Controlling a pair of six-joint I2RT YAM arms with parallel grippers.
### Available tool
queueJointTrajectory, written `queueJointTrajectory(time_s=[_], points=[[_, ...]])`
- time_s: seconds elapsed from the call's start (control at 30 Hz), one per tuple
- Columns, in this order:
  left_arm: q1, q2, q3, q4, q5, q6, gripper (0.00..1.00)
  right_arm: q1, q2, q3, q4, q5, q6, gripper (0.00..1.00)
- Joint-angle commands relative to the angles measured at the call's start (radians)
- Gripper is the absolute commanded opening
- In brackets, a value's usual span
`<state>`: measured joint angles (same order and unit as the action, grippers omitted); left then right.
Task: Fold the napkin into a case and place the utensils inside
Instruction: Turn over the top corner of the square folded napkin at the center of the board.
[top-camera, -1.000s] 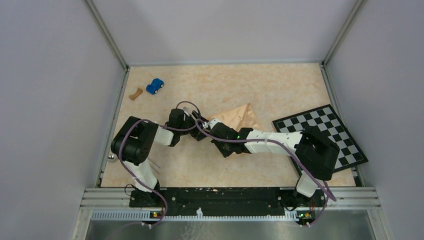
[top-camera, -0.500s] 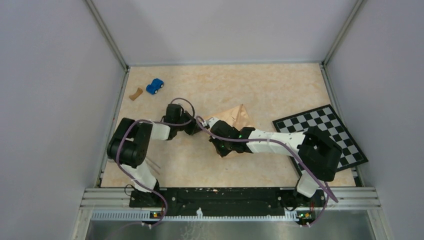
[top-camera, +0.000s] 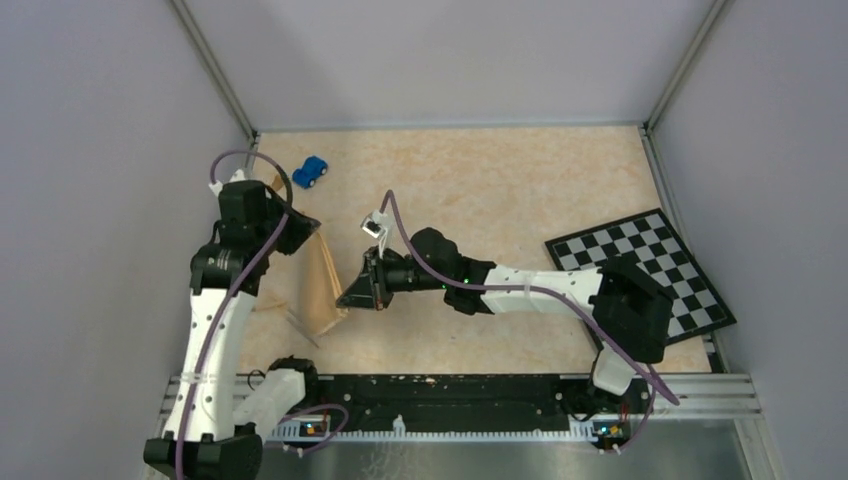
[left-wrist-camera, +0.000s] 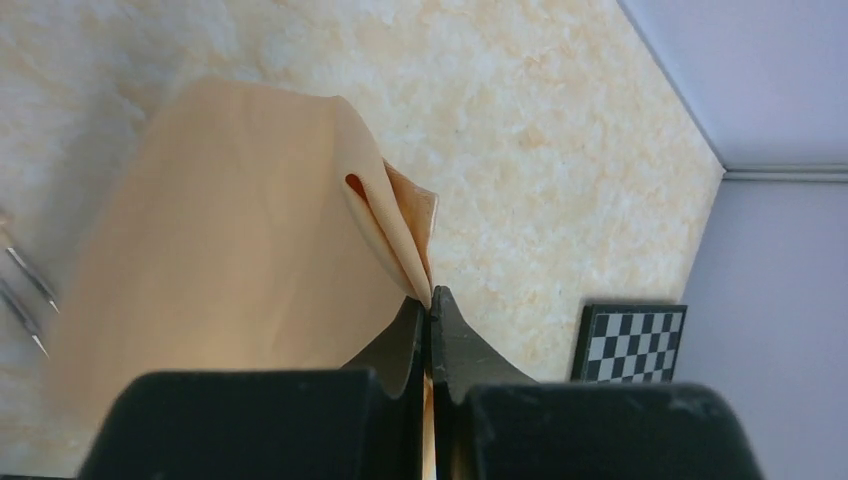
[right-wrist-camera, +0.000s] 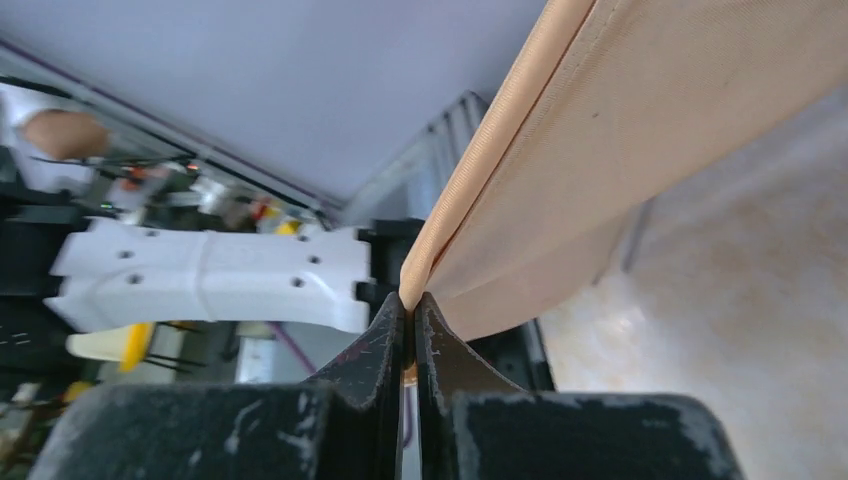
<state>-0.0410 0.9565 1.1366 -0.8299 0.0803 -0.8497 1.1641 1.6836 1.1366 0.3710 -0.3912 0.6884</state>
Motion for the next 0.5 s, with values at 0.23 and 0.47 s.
queueJointTrajectory(time_s=[0.23, 0.47], points=[[-0.347, 0.577, 0.139, 0.214, -0.301, 0.101, 0.00, -0.181, 0.203, -0.462, 0.936, -0.395, 0.525, 0.00], [-0.457, 0.963, 0.360, 0.295, -0.296, 0.166, 0.00, -0.361, 0.156, -0.645, 0.679, -0.467, 0.326, 0.00]])
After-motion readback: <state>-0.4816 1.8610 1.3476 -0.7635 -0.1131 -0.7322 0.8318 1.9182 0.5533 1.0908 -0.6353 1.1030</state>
